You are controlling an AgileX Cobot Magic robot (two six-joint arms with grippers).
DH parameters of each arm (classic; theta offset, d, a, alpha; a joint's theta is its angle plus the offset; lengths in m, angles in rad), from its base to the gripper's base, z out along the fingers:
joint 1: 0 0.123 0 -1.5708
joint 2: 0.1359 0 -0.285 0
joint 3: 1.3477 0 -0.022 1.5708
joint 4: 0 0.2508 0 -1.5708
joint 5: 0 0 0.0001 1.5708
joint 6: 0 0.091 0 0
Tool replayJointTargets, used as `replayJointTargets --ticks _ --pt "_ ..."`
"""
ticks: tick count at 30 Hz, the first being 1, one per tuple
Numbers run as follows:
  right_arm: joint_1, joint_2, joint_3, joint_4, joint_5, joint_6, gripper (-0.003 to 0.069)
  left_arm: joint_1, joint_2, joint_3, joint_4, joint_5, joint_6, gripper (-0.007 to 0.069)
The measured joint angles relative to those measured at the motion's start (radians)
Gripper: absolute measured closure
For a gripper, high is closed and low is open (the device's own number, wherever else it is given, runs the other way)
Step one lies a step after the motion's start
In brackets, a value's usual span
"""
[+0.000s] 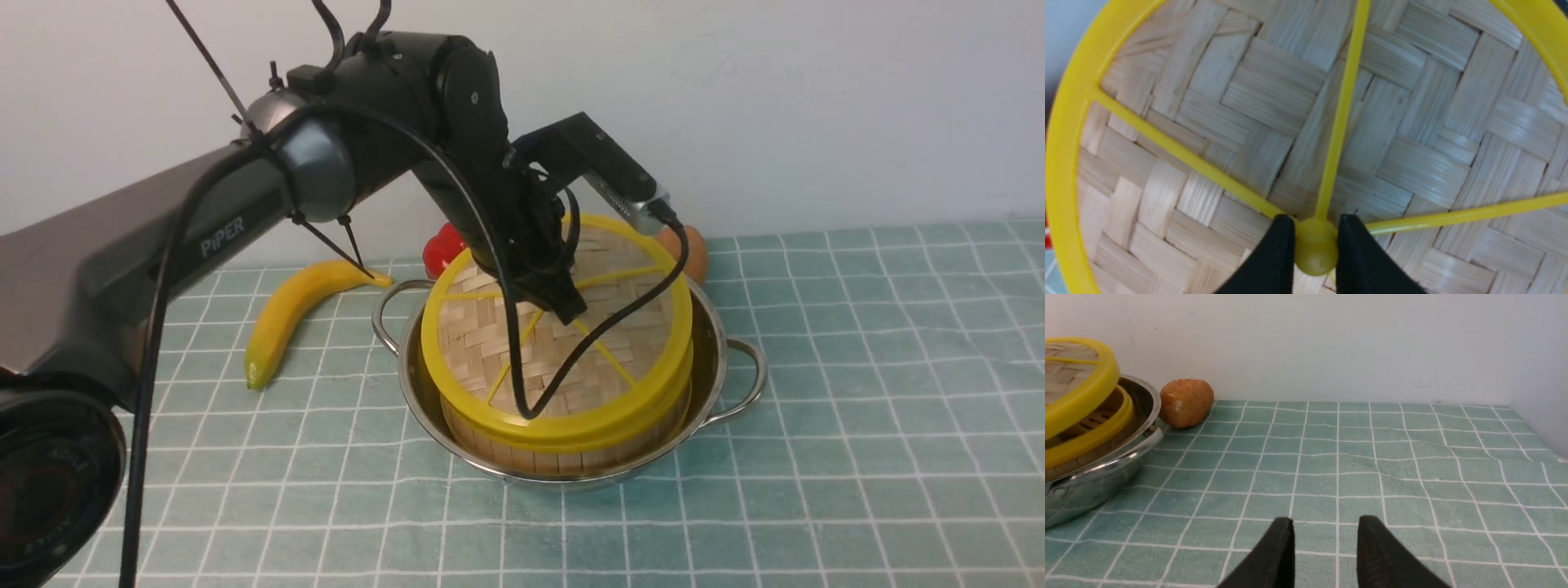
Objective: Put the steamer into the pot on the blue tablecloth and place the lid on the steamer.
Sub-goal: 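Place the yellow bamboo steamer lid onto the steamer in the pot with the left gripper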
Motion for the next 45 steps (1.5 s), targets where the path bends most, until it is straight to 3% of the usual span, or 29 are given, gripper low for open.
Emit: replayJointTargets --ticks 22,45 --pt "0.0 0.0 0.0 0.0 0.0 0.0 0.0416 -0.002 0.032 0.0 -0.026 -0.055 0.086 0.0504" --pt "0.0 0.0 0.0 0.004 0.0 0.0 0.0416 -0.003 0.032 0.0 -0.025 -0.076 0.029 0.0504"
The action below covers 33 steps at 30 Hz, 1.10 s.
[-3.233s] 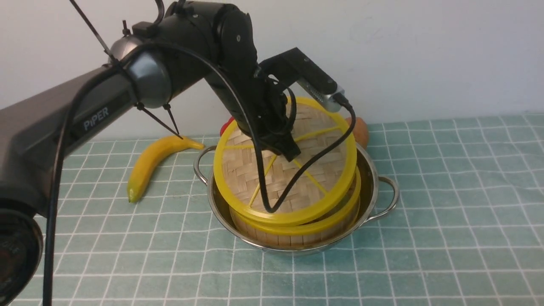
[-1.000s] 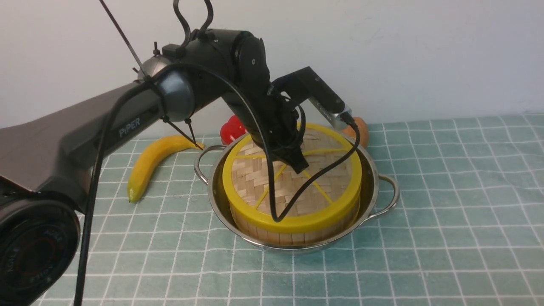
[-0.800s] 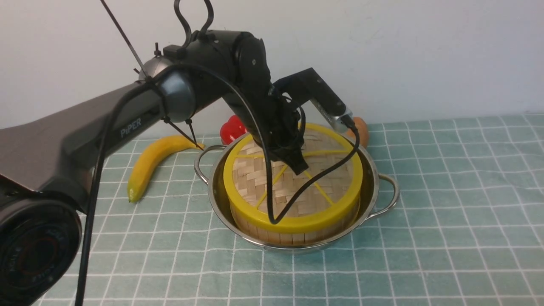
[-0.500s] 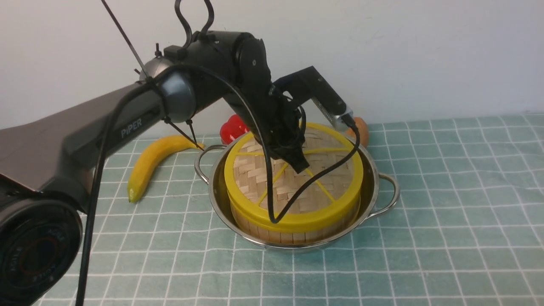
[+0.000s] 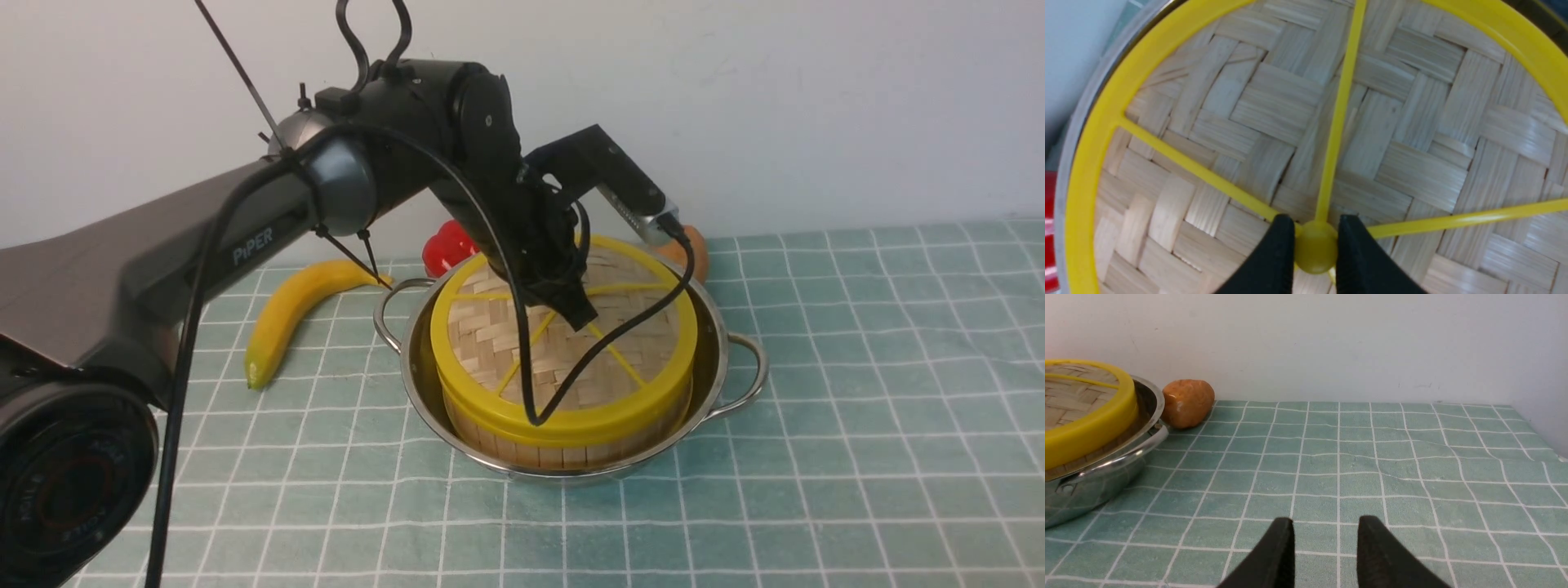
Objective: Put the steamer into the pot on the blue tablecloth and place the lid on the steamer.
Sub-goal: 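Place the yellow bamboo steamer lid onto the steamer in the pot with the left gripper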
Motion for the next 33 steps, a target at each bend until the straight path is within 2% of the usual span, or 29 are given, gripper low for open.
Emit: replayJointTargets --ticks 14,22,33 --pt "0.0 0.0 0.0 0.0 0.0 0.0 0.0416 0.0 0.0 -0.001 0.003 -0.015 -0.084 0.0503" --pt "0.0 0.0 0.0 0.0 0.0 0.0 0.0416 0.0 0.0 -0.005 0.025 0.033 -0.093 0.0437" --pt "0.0 0.0 0.0 0.0 0.0 0.0 0.0416 -0.001 0.0 -0.005 0.075 0.03 -0.147 0.0423"
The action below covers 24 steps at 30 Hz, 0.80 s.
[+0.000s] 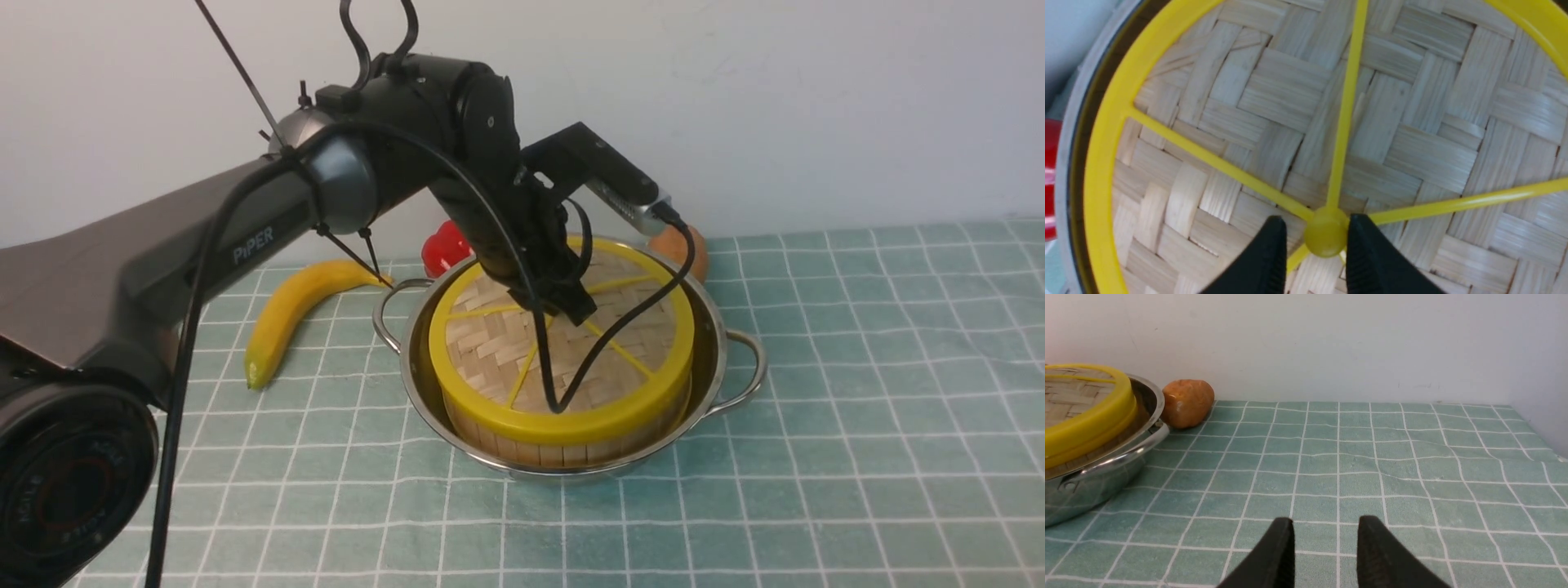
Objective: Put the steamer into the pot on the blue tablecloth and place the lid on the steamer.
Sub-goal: 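Place the yellow bamboo steamer lid onto the steamer in the pot with the left gripper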
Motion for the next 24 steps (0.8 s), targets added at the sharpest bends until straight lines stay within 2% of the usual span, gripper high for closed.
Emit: replayJointTargets --ticks 24 --pt "0.0 0.0 0.0 0.0 0.0 0.0 0.0416 0.0 0.0 0.0 0.002 -0.056 0.013 0.0423"
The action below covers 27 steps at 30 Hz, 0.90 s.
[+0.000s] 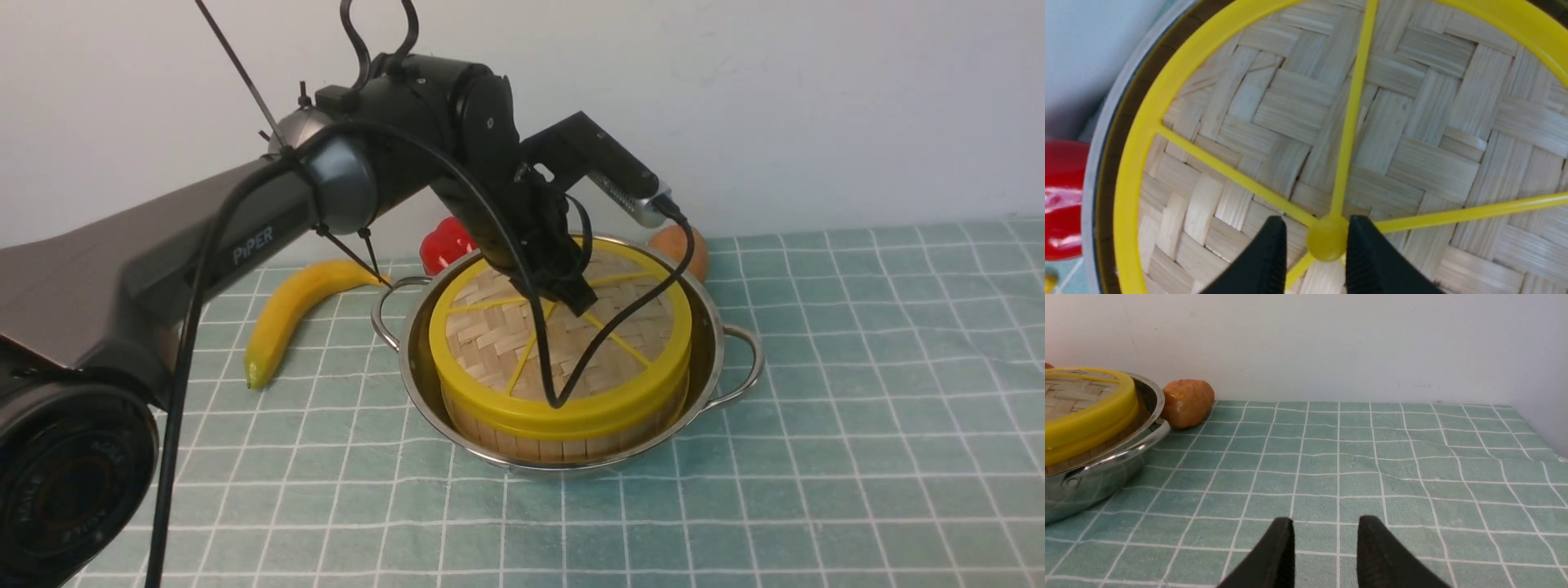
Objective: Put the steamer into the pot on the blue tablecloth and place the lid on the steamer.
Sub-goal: 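Place the yellow bamboo steamer lid onto the steamer in the pot with the left gripper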
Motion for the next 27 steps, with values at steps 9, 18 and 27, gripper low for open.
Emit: replayJointTargets --ticks 9,18,27 --pt "0.0 0.0 0.0 0.0 0.0 0.0 0.0416 0.0 0.0 0.0 -0.071 -0.025 0.031 0.0422" --pt "0.0 0.0 0.0 0.0 0.0 0.0 0.0416 0.0 -0.023 -0.002 -0.074 -0.015 0.031 0.038" --pt "0.0 0.0 0.0 0.0 0.0 0.0 0.0416 0.021 -0.251 -0.027 -0.005 0.037 -0.076 0.0361"
